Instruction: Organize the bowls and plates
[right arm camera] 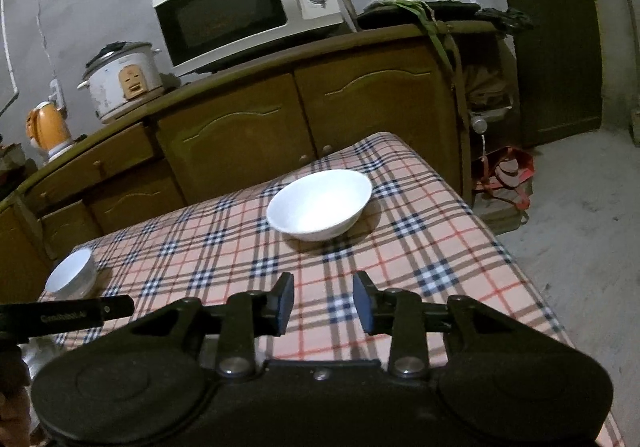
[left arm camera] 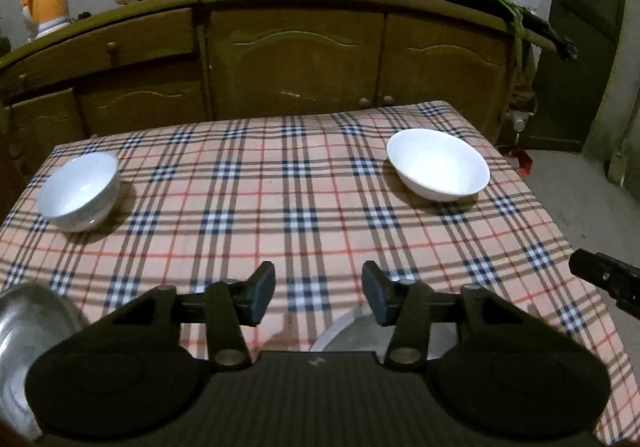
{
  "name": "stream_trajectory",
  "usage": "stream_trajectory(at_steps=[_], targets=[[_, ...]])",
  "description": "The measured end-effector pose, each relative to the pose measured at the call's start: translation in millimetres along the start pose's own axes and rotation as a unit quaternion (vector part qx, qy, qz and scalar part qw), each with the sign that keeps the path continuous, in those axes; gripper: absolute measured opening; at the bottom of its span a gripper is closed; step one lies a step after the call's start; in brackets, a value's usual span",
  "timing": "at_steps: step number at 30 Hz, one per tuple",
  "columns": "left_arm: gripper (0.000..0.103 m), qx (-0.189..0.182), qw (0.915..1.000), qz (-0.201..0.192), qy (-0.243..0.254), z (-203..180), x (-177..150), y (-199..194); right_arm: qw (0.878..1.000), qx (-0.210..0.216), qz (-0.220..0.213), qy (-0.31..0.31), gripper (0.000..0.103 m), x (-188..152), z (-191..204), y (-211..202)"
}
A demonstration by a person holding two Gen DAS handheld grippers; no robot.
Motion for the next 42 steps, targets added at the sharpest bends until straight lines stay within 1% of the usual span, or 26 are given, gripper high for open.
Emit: stream_trajectory(at_steps=[1,3,5,8,10,12,14,16,18,21,24,28,29,30,31,33,34,35,37,39,42], targets=[[0.056,-0.002,1.0,0.001,0.001,-1.6,3.2,5.0,1.0,-0.001,0.001,0.002,0.043,2.3,-2.7,5.2],[0.062,-0.008,1.0,0.002,0.005,-5.7,9.8,16.3,1.0,-0.003,0.001,0.005,0.047,7.9,-8.0,17.3],[0.066,-0.015,0.9999,0.006,0.004,-9.7,16.2,28.2,1.0,-0.006,0.003,0.004,0.052,12.2,-13.5,30.3],[0.069,-0.022,0.9996,0.014,0.012,-16.9,25.3,51.7,1.0,-0.017,0.009,0.005,0.053,18.0,-25.3,55.9],[0.069,-0.018,0.9995,0.014,0.02,-20.2,31.5,67.2,1.0,-0.023,0.014,0.015,0.053,22.3,-33.7,74.7],[0.07,-0.024,0.9994,0.017,0.02,-25.2,37.3,84.8,0.999,-0.026,0.018,0.022,0.054,27.0,-40.5,94.0],[0.07,-0.027,0.9992,0.019,0.023,-29.8,42.7,99.6,0.999,-0.031,0.022,0.021,0.063,30.0,-45.3,112.6],[0.07,-0.027,0.9992,0.02,0.023,-34.4,46.0,114.9,0.999,-0.037,0.026,0.017,0.064,32.3,-49.0,132.4],[0.07,-0.035,0.9989,0.031,0.009,-39.6,46.6,134.1,0.999,-0.04,0.033,0.016,0.066,32.5,-51.3,150.7],[0.07,-0.031,0.9989,0.033,0.01,-46.1,46.5,156.4,0.998,-0.034,0.046,0.021,0.068,28.1,-52.8,175.8],[0.07,-0.035,0.9986,0.038,0.013,-53.1,47.7,177.0,0.997,-0.035,0.06,0.029,0.068,21.2,-56.1,198.3],[0.068,-0.033,0.9984,0.044,0.011,-58.0,48.8,201.3,0.996,-0.037,0.071,0.048,0.068,11.7,-61.1,216.9],[0.062,-0.033,0.9983,0.047,0.014,-59.3,48.1,205.9,0.995,-0.037,0.075,0.047,0.068,9.1,-61.6,220.3],[0.056,-0.036,0.998,0.048,0.017,-61.1,46.9,209.4,0.995,-0.035,0.077,0.049,0.068,7.0,-61.5,222.9],[0.051,-0.044,0.9976,0.051,0.017,-63.0,46.2,211.9,0.995,-0.028,0.079,0.054,0.067,5.4,-60.6,224.8],[0.03,-0.063,0.9963,0.057,0.014,-68.8,43.8,214.9,0.994,-0.013,0.083,0.066,0.055,2.9,-57.9,226.8],[0.025,-0.072,0.9957,0.057,0.014,-72.2,43.4,214.0,0.994,-0.006,0.085,0.065,0.04,2.6,-55.0,227.1],[0.017,-0.078,0.9953,0.056,0.014,-75.4,43.5,211.5,0.995,0.003,0.084,0.063,0.028,3.1,-51.2,226.5],[0.017,-0.075,0.9954,0.054,0.022,-79.4,43.0,207.4,0.996,-0.007,0.081,0.046,0.028,5.4,-45.0,223.0],[0.016,-0.074,0.9958,0.051,0.019,-78.0,43.3,202.5,0.995,-0.004,0.08,0.053,0.027,7.2,-43.5,219.1],[0.016,-0.074,0.9959,0.048,0.018,-75.9,45.6,192.2,0.996,-0.001,0.073,0.041,0.027,12.1,-37.5,206.7]])
Point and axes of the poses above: each gripper's, at about its wrist camera, not at the fingertips, and y roughly the way its jaws point, z to its left, x to its top, the point moved 9 cm from there along y, roughly the way its jaws point, and after that the axes turned 10 degrees about -z, right-handed, at the moved point
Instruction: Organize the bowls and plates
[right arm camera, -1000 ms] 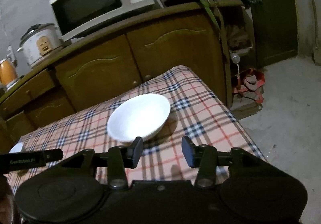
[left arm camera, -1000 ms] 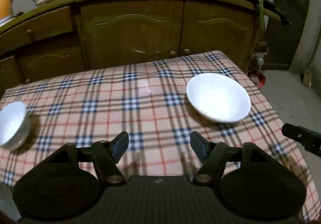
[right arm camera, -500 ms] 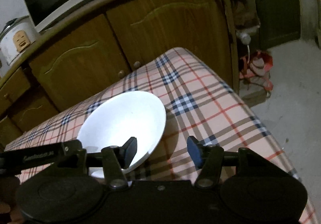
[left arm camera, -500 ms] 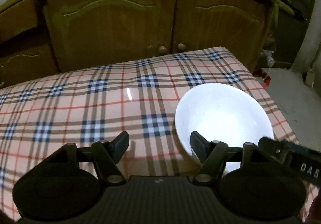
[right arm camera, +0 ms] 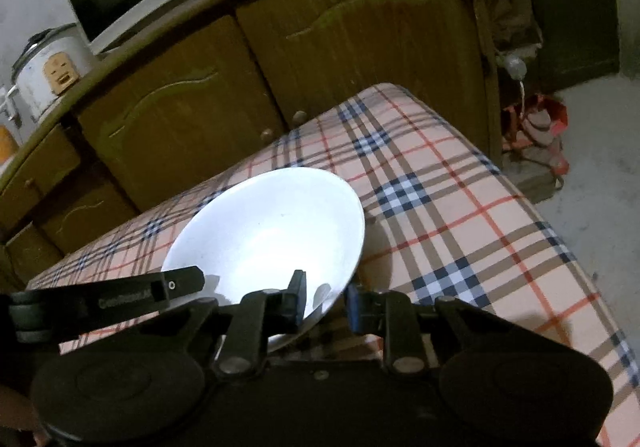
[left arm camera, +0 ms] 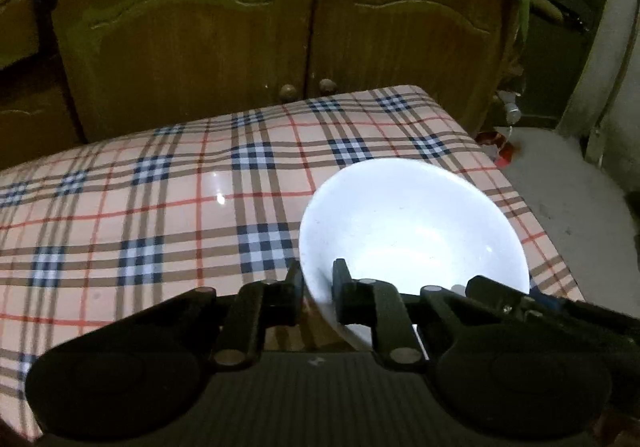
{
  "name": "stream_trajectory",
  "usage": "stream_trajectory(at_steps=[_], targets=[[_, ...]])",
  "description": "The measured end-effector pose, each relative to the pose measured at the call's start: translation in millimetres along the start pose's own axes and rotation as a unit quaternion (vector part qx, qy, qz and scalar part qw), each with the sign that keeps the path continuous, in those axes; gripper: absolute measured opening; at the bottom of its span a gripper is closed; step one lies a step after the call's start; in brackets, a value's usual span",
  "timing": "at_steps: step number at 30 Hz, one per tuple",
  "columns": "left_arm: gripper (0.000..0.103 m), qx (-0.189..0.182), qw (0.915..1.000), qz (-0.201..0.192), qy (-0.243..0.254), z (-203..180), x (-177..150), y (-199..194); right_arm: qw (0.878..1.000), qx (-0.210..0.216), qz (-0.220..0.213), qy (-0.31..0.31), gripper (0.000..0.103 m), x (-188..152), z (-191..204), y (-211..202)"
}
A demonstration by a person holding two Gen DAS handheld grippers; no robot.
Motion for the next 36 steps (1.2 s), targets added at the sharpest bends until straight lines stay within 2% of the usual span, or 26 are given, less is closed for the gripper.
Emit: stream_trajectory(at_steps=[6,18,28,36], targets=[[0.016,0.002,0.9998,-0.016,-0.011,-1.9,9.3,-39.3,1.0,0.006,-0.023,-0.016,0.027,11.3,17.5,-38.9],[0.017,0.021,0.9973,-0.07,0.01,-12.3,25.1,-150.6,0.997,0.027,-0.069,-0.037,0.027,33.1,64.4,-151.3],[0.018,0.035,0.994,-0.101,0.023,-10.2,9.1,-225.4,0.994,0.044,-0.093,-0.042,0.027,18.5,93.1,-228.8],[0.018,0.038,0.9923,-0.115,0.026,-9.1,-5.0,-258.1,0.993,0.051,-0.101,-0.039,0.027,1.6,103.5,-265.3]])
Point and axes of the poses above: each gripper's, at about its wrist camera, not at the fingertips, and y roughly the way its jaws point, z to its left, x to its top, the point moved 9 cm from there along y, roughly the way its jaws point, and after that the axes turned 10 degrees about -z, right-handed, at the moved point
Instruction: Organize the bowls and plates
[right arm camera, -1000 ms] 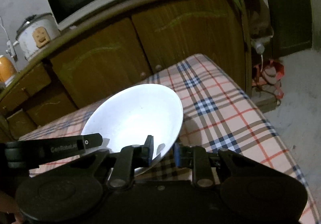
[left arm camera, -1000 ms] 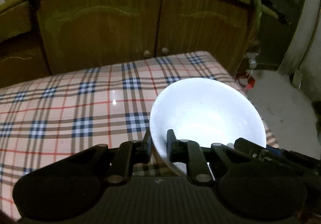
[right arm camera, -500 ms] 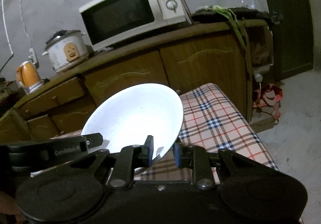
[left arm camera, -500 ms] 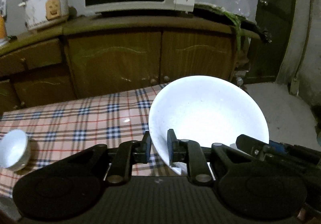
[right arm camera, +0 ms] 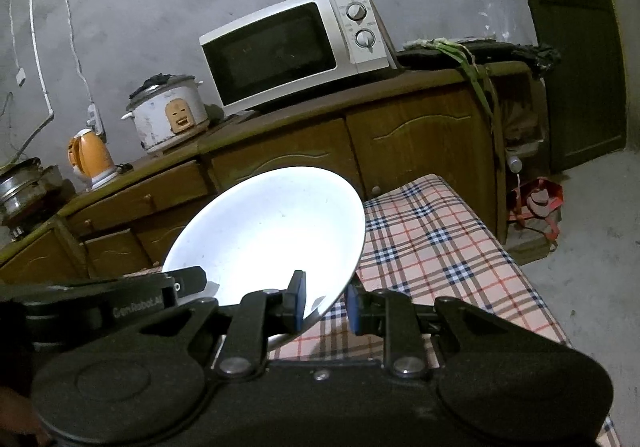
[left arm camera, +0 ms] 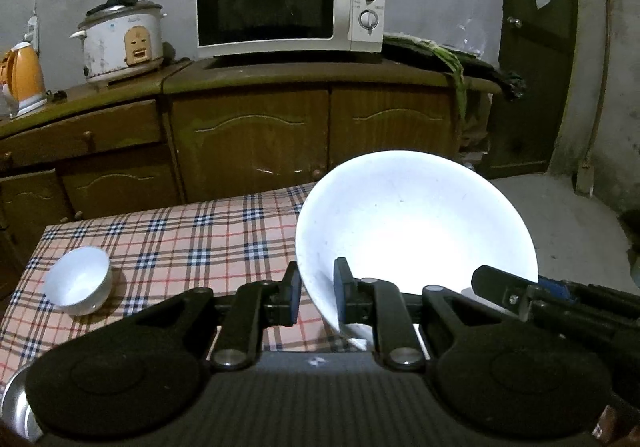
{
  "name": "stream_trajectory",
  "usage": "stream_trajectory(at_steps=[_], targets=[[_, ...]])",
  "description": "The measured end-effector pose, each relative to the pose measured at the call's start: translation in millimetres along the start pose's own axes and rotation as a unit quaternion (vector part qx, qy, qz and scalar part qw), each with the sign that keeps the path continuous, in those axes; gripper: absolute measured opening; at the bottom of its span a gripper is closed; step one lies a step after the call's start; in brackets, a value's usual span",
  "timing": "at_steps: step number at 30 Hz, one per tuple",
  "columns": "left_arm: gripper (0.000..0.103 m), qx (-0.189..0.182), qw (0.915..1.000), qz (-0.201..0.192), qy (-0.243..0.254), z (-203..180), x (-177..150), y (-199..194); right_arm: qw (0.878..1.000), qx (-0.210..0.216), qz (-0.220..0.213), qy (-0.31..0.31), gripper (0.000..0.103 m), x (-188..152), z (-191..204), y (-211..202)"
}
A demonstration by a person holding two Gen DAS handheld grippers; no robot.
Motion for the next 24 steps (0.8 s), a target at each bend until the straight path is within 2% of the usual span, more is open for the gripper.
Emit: stream_trajectory(at_steps=[13,24], targets=[[0.018,0.016,0.9999,0.0,-0.002,14.3,-24.7,-22.6,1.0,0.009,0.013,-0.005,0.027,-28.1,20.3,-19.3],[0.018,0.023,0.9995,0.023,-0.005,24.4,-55.2,-23.2,0.999,0.012,0.043,-0.004,0.027,-59.4,22.5,-16.4]])
Point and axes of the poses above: each gripper's, at about its wrist camera, not at the fingertips, and y roughly the way its jaws point, z to its left, x to its top, the point moved 9 cm from there along y, roughly the way its jaws point, and after that the axes turned 10 degrees about -z, right-handed, at the moved point
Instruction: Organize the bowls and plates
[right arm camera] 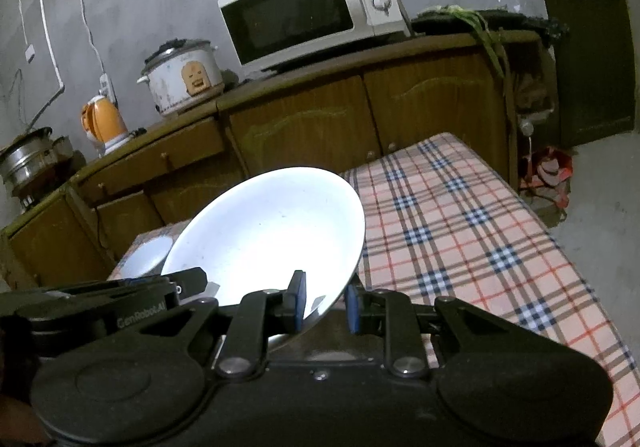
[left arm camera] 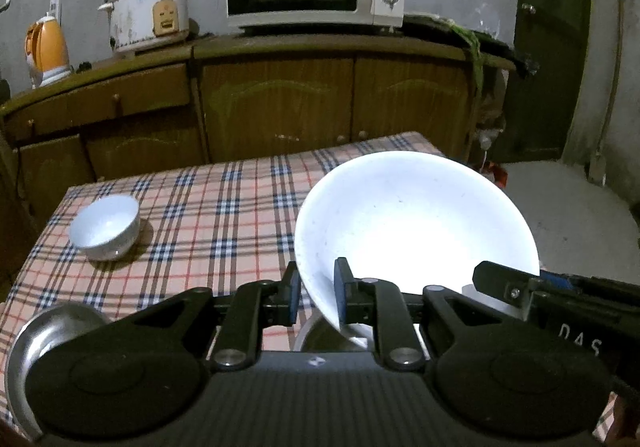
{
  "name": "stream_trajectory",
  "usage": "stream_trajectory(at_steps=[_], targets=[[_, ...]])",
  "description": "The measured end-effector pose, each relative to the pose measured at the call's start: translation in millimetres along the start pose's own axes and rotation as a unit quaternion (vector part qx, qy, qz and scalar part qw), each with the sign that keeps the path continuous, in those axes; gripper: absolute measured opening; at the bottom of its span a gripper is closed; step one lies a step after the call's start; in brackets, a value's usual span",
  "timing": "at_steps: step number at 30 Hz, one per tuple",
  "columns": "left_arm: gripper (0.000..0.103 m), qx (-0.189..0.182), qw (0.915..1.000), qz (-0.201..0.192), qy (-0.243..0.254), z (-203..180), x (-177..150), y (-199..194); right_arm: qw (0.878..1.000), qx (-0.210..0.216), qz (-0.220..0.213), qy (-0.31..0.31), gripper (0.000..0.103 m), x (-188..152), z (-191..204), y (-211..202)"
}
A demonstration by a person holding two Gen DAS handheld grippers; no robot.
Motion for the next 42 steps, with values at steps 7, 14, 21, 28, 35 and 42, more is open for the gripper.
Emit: stream_trajectory(at_steps=[7,14,21,28,35,42], targets=[[0.018,0.001,0.9996,0.027,0.0,6.4,-25.1,6.4,1.0,0.0,0.03,0.006,0.027,-26.9,-2.4,8.9],[0.019,0.002,0.9982,0.06,0.001,11.5,-56.4,16.3,0.998,-0.005,0.064,0.012,0.027,-59.0,-6.9,19.5],[0.019,0.003,0.9958,0.091,0.001,13.6,-81.0,29.2,0.995,-0.014,0.093,0.015,0.027,-86.7,-14.7,32.3],[0.019,0.004,0.9955,0.094,0.014,10.2,-90.2,35.9,0.994,-0.02,0.103,0.019,0.027,-98.7,-22.1,37.1],[0.02,0.014,0.9951,0.089,0.041,5.0,-91.5,36.6,0.994,-0.022,0.105,0.027,0.027,-102.7,-25.4,38.8],[0.027,0.015,0.9941,0.093,0.054,2.4,-98.5,39.5,0.994,-0.026,0.103,0.01,0.027,-99.8,-25.8,37.4]])
Point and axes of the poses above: each gripper's, at about its wrist camera, not at the fingertips, and y roughly the way its jaws point, z to its left, x to its top, the point moved 9 cm from there along y, roughly the way its jaws point, and after that the axes turned 10 degrees about -z, right-handed, at the moved point
